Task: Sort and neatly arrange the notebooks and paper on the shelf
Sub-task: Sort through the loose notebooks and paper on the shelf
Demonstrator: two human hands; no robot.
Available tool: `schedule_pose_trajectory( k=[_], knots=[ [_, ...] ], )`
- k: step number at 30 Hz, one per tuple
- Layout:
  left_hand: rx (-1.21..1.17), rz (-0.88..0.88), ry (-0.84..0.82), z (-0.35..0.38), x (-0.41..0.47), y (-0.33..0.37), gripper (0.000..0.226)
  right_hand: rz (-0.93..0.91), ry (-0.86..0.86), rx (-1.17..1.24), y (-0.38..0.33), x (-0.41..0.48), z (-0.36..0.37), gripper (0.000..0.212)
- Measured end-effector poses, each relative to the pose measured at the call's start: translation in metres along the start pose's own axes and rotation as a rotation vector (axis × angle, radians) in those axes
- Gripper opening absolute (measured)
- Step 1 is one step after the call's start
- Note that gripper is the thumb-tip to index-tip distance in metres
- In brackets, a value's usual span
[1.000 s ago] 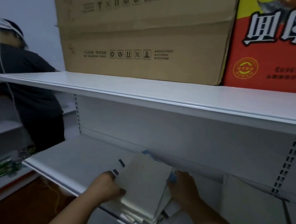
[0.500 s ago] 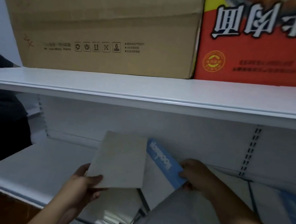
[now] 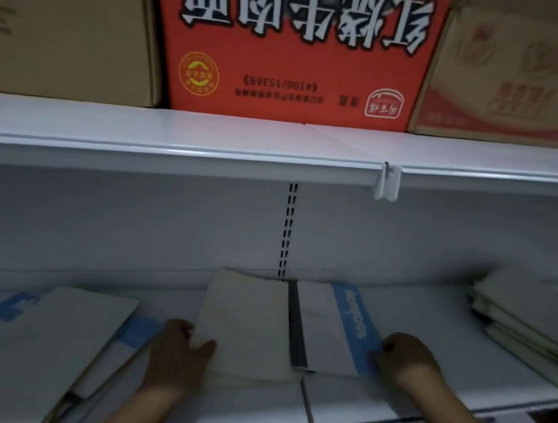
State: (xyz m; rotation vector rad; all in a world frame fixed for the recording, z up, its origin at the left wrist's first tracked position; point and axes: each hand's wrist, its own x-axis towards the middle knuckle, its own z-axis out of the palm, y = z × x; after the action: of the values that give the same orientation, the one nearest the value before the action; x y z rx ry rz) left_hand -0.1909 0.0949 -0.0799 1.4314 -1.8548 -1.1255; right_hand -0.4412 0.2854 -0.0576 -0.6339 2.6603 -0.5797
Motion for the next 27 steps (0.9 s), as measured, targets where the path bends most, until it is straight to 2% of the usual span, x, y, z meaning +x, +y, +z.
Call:
schedule_pose_trajectory(
  k=[1, 3, 5, 7, 11, 14, 16, 20, 22, 24, 27],
  knots=[
    [0.02, -0.005, -0.004, 0.001, -0.001, 0.0, 0.043, 0.004, -0.019, -0.079, 0.002, 0.001, 0.002, 0.028],
    [0.054, 0.028, 0.033, -0.006, -0.003, 0.0, 0.052, -0.021, 0.028, -0.092, -0.006, 0.001, 0.005, 0.044],
    [0.141, 0.102, 0.061, -0.027, -0.002, -0.002, 0.044, -0.166, 0.125, 0.018, -0.034, -0.006, 0.01, 0.042],
    [0.288, 0.152, 0.083, -0.061, 0.0, -0.009, 0.04, -0.377, 0.149, 0.142, -0.076, -0.021, 0.024, 0.029],
    [0.465, 0.003, 0.226, -0.153, 0.006, -0.05, 0.048, -0.742, 0.013, 0.156, -0.168, -0.065, 0.07, 0.009],
    [0.685, -0.163, 0.248, -0.205, 0.001, -0.085, 0.075, -0.888, -0.133, 0.12, -0.224, -0.091, 0.119, 0.01],
    [0.709, -0.211, 0.212, -0.221, -0.005, -0.096, 0.08, -0.937, -0.229, 0.027, -0.25, -0.1, 0.152, 0.006],
    [0.568, -0.26, 0.189, -0.234, -0.013, -0.09, 0.048, -0.818, -0.316, 0.06, -0.277, -0.11, 0.19, 0.023],
    [0.246, -0.313, 0.196, -0.245, -0.015, -0.091, 0.03, -0.744, -0.289, 0.091, -0.283, -0.113, 0.197, 0.037],
    [-0.111, -0.351, 0.205, -0.257, -0.02, -0.095, 0.026, -0.697, -0.268, 0.047, -0.289, -0.113, 0.201, 0.054],
    [-0.332, -0.311, 0.252, -0.27, -0.03, -0.098, 0.022, -0.667, -0.274, -0.033, -0.297, -0.116, 0.202, 0.07]
  ],
)
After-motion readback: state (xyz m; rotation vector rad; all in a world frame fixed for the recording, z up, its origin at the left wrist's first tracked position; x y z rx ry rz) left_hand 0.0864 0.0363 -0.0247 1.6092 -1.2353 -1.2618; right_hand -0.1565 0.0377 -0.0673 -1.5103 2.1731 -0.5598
